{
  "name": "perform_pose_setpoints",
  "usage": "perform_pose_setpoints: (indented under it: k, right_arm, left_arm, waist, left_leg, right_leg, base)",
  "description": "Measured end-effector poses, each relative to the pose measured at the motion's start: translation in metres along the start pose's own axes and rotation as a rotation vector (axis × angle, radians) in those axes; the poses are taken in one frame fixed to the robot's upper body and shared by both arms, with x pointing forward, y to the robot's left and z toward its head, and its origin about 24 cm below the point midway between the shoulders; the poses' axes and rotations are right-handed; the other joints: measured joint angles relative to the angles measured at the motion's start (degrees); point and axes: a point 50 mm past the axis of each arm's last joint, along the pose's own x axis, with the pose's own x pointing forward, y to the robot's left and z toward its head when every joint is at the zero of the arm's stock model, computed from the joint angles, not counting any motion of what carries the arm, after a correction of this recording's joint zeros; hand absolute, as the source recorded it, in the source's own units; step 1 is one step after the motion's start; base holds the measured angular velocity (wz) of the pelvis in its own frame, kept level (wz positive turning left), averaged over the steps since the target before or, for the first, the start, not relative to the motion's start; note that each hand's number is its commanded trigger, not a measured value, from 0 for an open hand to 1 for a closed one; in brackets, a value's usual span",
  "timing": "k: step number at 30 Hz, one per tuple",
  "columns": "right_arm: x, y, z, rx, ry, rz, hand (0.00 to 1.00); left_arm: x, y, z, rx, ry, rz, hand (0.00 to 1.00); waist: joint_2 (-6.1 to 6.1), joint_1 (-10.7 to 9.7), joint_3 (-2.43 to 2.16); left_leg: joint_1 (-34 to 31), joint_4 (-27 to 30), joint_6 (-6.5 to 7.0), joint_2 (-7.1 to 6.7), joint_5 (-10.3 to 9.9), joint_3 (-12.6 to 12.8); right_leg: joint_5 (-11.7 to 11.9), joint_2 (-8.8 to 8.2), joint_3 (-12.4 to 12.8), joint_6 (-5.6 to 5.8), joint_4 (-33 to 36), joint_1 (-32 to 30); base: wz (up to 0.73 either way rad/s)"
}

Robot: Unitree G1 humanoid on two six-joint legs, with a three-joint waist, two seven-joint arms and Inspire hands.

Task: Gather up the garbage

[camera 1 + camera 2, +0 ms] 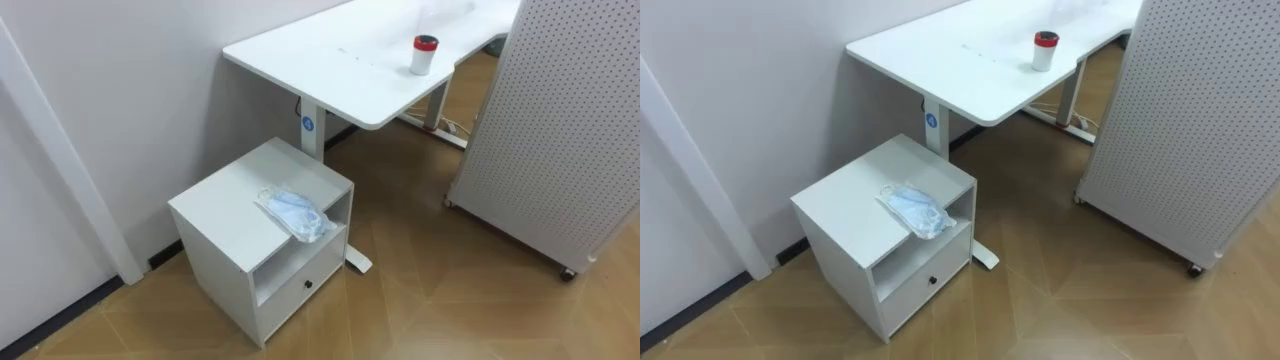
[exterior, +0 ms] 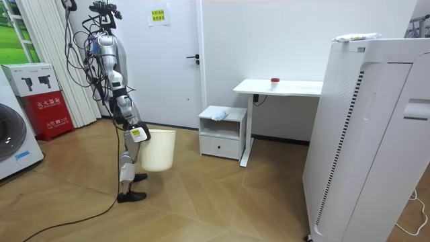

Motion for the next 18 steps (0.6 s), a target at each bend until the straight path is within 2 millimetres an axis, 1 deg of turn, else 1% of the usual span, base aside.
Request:
perform_pose_setpoints:
  k: [6, 10, 16, 18]
  right_arm:
    - [0.0002, 0.0008, -0.0009, 0.004, 0.001, -0.005, 1.00]
    - [0.0000, 0.0004, -0.0018, 0.005, 0.001, -0.006, 1.00]
    - [-0.0003, -0.0008, -0.0024, 0.022, -0.002, -0.010, 1.00]
    - [-0.0005, -0.0013, -0.0035, 0.033, 0.000, -0.012, 1.00]
  left_arm:
    - [0.0002, 0.0014, 0.0014, 0.000, -0.003, 0.011, 0.00]
    - [0.0002, 0.0013, 0.0014, 0.000, -0.003, 0.012, 0.00]
    - [0.0004, 0.0009, 0.0031, 0.000, -0.006, 0.017, 0.00]
    - [0.0004, 0.0013, 0.0027, -0.003, -0.005, 0.032, 0.00]
  waist:
    - [-0.21, -0.02, -0.09]
    - [-0.06, -0.02, -0.10]
    - [0.29, 0.06, -0.33]
    - [0.38, 0.12, -0.32]
  left_leg:
    - [0.16, -0.10, -0.02, -0.14, -0.02, -0.04]
    - [0.15, -0.16, -0.08, -0.08, -0.05, -0.10]
    - [0.22, -0.15, -0.09, -0.03, -0.05, 0.03]
    - [0.24, -0.18, -0.09, 0.00, -0.05, 0.12]
  right_leg:
    - [0.04, 0.09, 1.29, -0.05, -0.81, 0.50]
    - [0.10, 0.20, 1.30, -0.15, -0.81, 0.47]
    - [0.13, 0.24, 1.27, -0.19, -0.79, 0.43]
    - [0.13, 0.25, 1.24, -0.19, -0.80, 0.43]
  base:
    - [0.00]
    - [0.00]
    - [0.00]
    - [0.00]
